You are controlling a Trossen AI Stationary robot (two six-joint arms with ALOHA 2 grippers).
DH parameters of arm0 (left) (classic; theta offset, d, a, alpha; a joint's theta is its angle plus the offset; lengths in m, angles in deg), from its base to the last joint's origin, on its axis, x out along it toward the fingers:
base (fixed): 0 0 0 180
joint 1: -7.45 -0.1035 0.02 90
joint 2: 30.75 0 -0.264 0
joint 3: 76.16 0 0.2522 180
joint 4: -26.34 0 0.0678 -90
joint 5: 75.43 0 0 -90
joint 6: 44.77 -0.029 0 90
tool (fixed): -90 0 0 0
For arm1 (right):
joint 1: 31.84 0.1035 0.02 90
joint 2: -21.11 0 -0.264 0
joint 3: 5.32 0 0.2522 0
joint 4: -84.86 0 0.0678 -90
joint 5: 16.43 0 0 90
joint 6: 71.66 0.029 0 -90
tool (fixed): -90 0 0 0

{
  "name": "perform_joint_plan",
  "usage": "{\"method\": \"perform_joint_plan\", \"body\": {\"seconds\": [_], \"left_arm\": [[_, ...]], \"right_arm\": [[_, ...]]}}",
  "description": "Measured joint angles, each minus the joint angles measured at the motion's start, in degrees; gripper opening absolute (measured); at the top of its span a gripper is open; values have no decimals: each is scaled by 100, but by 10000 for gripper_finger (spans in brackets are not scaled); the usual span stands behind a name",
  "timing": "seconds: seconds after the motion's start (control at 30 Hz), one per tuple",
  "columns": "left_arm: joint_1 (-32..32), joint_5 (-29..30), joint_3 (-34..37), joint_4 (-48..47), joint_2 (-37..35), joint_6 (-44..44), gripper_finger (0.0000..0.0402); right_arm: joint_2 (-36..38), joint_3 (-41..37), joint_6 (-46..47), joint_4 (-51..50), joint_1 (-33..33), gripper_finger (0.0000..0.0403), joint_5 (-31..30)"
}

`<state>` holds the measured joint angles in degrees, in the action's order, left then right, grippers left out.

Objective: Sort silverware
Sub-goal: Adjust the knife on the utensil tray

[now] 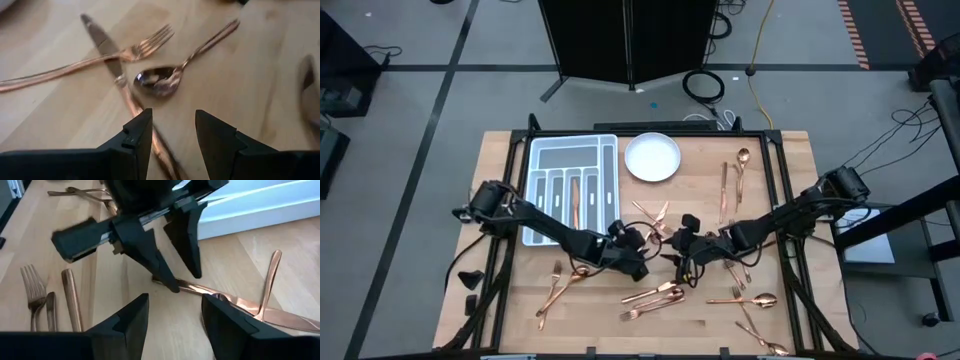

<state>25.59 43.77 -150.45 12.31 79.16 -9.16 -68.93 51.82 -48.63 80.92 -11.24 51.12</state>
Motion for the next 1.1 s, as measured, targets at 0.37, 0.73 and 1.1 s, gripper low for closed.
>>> {"method": "perform_joint_plan", "body": {"seconds": [0.37,0.73,1.1], "left_arm": [[-228,-564,-301,-3647,-1852,956,143],[-1777,-1458,-72,-6636,-3062,1944,143],[-3031,-2219,738,-5819,-2812,1608,143]], "right_arm": [[0,-2,121,-175,0,173,2],[0,0,135,-102,0,173,3],[0,4,179,-146,13,173,26]]}}
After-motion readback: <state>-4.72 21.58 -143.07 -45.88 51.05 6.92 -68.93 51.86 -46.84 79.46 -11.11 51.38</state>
